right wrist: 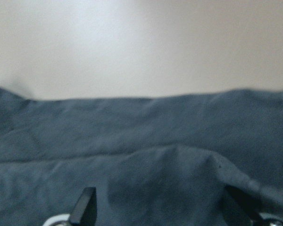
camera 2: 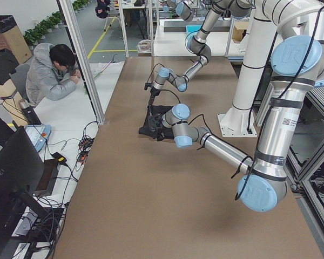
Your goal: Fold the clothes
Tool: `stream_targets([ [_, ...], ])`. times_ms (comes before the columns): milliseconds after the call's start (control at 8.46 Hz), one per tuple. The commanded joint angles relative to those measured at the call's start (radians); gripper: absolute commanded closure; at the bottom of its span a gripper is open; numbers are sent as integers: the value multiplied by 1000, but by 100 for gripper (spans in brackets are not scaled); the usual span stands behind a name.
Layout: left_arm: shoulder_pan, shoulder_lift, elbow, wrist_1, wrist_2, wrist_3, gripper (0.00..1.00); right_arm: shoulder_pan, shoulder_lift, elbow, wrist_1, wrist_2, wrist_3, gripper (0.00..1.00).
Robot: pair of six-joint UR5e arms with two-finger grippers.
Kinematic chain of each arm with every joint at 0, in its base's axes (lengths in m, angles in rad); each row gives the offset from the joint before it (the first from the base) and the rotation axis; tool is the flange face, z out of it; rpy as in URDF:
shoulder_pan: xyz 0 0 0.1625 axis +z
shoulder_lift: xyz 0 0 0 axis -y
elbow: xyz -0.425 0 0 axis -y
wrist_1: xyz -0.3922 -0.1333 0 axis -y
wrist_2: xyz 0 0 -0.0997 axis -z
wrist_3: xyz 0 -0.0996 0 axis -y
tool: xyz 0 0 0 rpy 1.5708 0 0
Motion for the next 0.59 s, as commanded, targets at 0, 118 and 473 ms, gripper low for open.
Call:
stream_targets([
  [0,-1,-1,1,1,-4,0,0,131,0,-26,-5,128,-100,6],
  [118,-6,-1,1,3,-7,5,0,184,-4,-24,-15,188,-163,6],
  [473,-140,1,-2,125,-97,140,0,399,-82,2,-190,345,-643,6],
])
